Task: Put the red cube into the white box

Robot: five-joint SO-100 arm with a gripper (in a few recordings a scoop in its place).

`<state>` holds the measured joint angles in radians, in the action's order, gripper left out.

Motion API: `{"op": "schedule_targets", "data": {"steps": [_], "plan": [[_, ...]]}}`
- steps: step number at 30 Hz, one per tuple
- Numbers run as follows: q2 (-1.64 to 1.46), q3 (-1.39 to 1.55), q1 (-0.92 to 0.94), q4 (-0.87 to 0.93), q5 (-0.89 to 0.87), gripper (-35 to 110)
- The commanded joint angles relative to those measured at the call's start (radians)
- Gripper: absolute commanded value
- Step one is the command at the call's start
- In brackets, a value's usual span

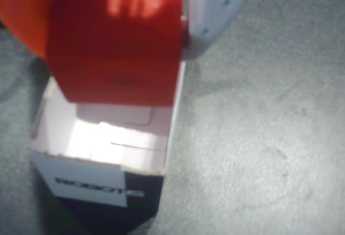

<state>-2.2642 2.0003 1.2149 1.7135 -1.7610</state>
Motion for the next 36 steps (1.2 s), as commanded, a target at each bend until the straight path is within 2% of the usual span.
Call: {"op": "schedule_targets", "data": {"steps": [1,10,12,15,20,23,29,36], "plan": [[-0.02,0.005,0.009,0.031,0.025,16],[-0.021,0.008,0.018,-0.003,0.08,24],[-0.029,0.008,0.026,-0.002,0.081,18],[-0.048,0.006,0.038,-0.002,0.091,0],[0.0,-0.063,-0.018,-0.025,0.222,0],[0.017,-0.117,-0.175,-0.058,0.293,0],[0.046,-0.12,-0.63,-0.253,0.281,0],[0.051,-0.075,-0.904,-0.425,0.276,0]]}}
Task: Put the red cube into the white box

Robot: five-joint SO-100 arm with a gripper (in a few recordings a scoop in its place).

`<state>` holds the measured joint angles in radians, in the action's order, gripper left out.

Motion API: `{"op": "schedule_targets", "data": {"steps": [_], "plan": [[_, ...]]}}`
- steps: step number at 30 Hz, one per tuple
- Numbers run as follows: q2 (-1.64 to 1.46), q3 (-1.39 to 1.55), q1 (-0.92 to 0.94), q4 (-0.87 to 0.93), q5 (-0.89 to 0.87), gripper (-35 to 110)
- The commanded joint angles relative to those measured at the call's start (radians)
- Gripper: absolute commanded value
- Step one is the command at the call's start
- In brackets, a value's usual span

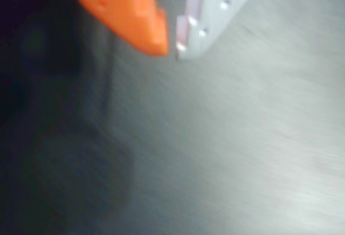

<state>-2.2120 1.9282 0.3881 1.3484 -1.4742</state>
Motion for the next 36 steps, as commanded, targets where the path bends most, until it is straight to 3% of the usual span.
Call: {"op": "schedule_targets", "data": {"steps": [1,10,16,28,33,36], "plan": [[0.0,0.003,-0.103,-0.083,-0.014,0],[-0.035,0.092,-0.281,-0.264,-0.081,0],[-0.304,0.337,-0.31,-0.278,-0.077,0],[-0.664,0.657,-0.316,-0.193,-0.067,0],[-0.966,0.822,-0.305,-0.055,-0.075,0],[-0.983,0.85,-0.299,-0.008,-0.075,0]]}}
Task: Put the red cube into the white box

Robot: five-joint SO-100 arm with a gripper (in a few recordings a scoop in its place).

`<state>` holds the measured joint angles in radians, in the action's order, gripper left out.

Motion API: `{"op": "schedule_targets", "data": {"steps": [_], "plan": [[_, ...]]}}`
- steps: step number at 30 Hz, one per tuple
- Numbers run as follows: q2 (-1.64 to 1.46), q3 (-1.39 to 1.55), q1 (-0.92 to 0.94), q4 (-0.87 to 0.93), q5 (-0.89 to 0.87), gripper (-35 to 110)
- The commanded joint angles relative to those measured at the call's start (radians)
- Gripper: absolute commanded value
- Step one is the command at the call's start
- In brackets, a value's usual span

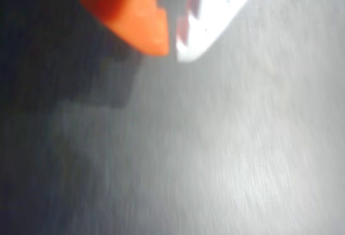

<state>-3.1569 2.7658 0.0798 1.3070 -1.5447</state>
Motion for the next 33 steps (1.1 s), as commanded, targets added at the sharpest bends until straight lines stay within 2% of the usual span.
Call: {"op": "schedule_targets", "data": {"steps": [1,14,33], "plan": [[-0.038,0.015,0.009,0.043,-0.006,0],[-0.038,0.187,0.014,0.041,-0.051,0],[-0.038,0.187,0.014,0.041,-0.041,0]]}}
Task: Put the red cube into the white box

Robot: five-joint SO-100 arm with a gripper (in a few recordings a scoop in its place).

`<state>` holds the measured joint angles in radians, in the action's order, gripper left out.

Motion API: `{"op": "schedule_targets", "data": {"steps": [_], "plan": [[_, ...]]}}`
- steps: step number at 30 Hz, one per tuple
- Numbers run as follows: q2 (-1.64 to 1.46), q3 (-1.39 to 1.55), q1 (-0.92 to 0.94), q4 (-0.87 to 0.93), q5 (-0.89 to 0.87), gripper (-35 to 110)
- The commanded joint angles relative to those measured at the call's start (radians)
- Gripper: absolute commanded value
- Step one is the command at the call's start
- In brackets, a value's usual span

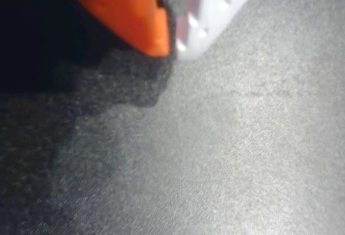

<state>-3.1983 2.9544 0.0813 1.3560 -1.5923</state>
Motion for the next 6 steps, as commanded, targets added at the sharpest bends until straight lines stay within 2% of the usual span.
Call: {"op": "schedule_targets", "data": {"steps": [1,6], "plan": [[0.003,-0.002,0.012,-0.008,0.006,0],[0.003,-0.002,0.012,-0.008,0.006,0]]}}
